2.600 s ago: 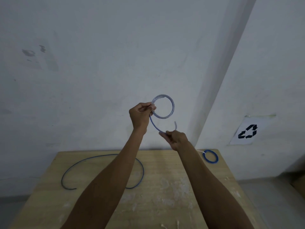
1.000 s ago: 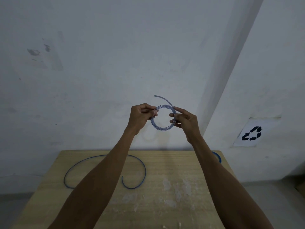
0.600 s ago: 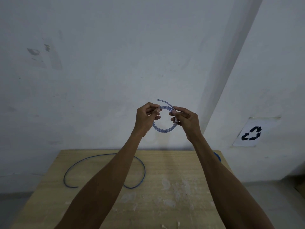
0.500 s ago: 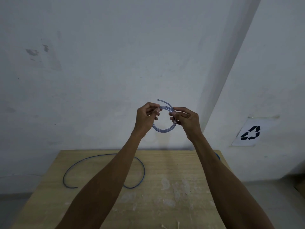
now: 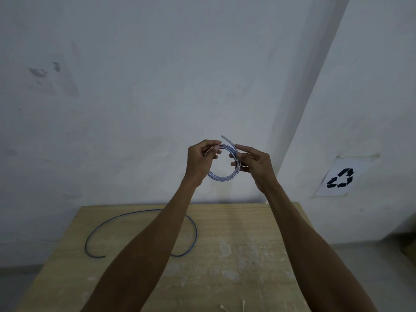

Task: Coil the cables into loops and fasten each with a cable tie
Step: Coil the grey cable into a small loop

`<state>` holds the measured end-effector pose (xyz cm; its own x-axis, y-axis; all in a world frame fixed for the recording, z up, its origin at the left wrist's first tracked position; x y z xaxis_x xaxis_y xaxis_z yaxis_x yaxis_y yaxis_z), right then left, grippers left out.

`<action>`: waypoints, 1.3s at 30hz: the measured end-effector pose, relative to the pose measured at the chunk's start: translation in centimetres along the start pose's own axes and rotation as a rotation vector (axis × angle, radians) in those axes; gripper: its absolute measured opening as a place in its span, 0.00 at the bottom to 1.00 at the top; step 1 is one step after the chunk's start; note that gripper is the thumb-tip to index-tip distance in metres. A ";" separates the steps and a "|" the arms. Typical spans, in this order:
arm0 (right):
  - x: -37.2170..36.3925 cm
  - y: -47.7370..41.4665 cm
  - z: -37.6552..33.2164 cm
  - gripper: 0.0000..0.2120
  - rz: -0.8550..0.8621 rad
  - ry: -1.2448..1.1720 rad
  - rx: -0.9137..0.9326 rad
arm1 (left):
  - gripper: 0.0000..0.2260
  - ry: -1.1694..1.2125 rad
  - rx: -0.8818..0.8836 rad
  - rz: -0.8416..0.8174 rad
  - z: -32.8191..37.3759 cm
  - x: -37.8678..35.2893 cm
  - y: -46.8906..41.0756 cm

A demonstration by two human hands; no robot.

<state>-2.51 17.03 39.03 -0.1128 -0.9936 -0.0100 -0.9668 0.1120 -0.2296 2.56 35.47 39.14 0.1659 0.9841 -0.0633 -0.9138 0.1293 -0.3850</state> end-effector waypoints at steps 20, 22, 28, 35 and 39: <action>-0.9 0.0 -0.3 0.22 -0.050 -0.054 0.022 | 0.07 0.146 0.121 0.227 -1.4 0.7 0.0; -0.7 -0.1 -0.3 0.21 -0.042 -0.056 0.028 | 0.09 0.153 0.134 0.201 -1.6 0.7 -0.1; -0.5 -0.4 -0.1 0.17 -0.013 -0.106 0.002 | 0.10 0.071 0.050 0.117 -0.6 0.4 -0.2; -0.5 -0.6 0.2 0.17 0.035 -0.158 0.000 | 0.11 0.131 0.097 0.070 -1.1 0.0 -0.1; -0.8 -0.5 0.3 0.17 0.011 -0.163 0.000 | 0.12 0.110 0.107 0.091 -0.9 0.5 -0.3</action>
<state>-1.87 17.81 38.89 -0.0845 -0.9818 -0.1699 -0.9657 0.1227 -0.2288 3.24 35.78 38.38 0.1148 0.9739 -0.1959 -0.9601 0.0581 -0.2736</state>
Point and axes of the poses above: each hand's wrist, its own y-axis away from the middle knuckle, its own x-axis out of the back of the hand, z = x × y, the point moved 7 cm from there along -y, towards the middle knuckle, and after that the axes turned 2 degrees about -z, right-handed, at the moved point
